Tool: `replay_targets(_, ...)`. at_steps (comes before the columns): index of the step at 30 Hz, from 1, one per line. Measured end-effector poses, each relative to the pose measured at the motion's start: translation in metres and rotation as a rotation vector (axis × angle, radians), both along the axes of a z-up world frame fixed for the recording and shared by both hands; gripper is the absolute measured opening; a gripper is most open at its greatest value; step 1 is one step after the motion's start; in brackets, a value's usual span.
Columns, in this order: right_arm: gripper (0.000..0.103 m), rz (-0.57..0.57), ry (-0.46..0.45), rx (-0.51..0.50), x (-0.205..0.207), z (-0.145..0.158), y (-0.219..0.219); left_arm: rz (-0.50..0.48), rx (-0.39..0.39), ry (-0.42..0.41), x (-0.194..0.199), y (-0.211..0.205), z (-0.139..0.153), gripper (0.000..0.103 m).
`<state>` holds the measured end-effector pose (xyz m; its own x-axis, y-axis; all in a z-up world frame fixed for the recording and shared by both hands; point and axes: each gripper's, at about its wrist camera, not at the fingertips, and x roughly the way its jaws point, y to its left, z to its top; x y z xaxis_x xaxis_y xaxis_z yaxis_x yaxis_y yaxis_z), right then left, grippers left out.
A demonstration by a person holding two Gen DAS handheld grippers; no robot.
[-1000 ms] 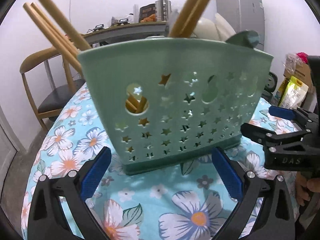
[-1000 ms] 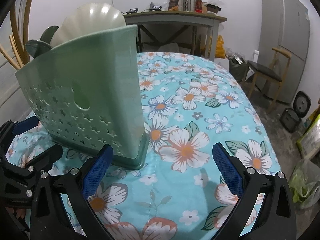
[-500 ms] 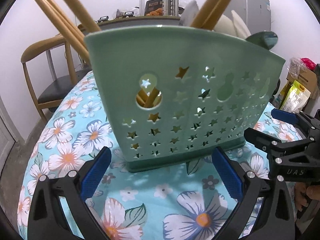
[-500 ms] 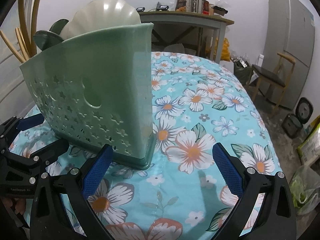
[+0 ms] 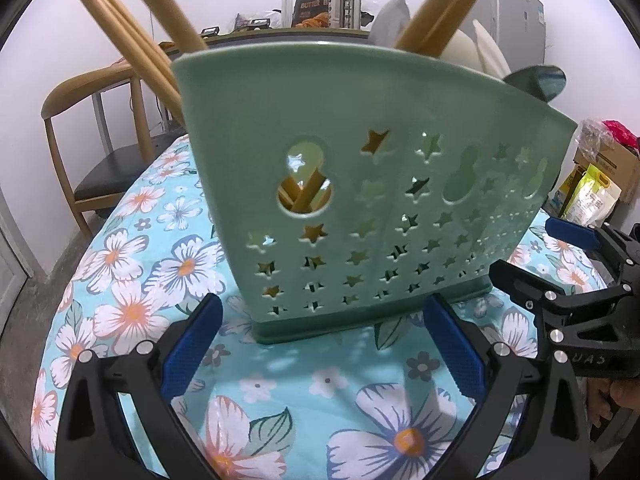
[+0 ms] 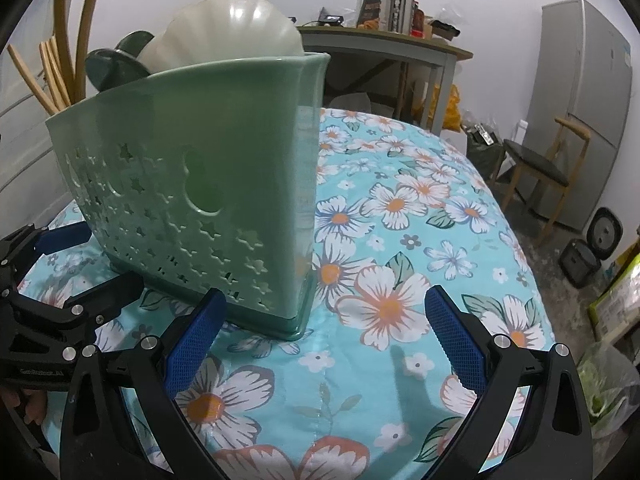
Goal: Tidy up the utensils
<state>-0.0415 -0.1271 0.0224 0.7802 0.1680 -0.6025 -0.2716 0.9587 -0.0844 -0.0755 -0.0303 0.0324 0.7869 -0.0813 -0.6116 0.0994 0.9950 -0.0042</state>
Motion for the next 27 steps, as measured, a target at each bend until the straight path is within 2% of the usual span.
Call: replay_targets(27,0.096,0.001,-0.001,-0.005,0.001,0.0001,0.0016,-0.004,-0.011,0.013,0.0017,-0.0028,-0.002,0.098)
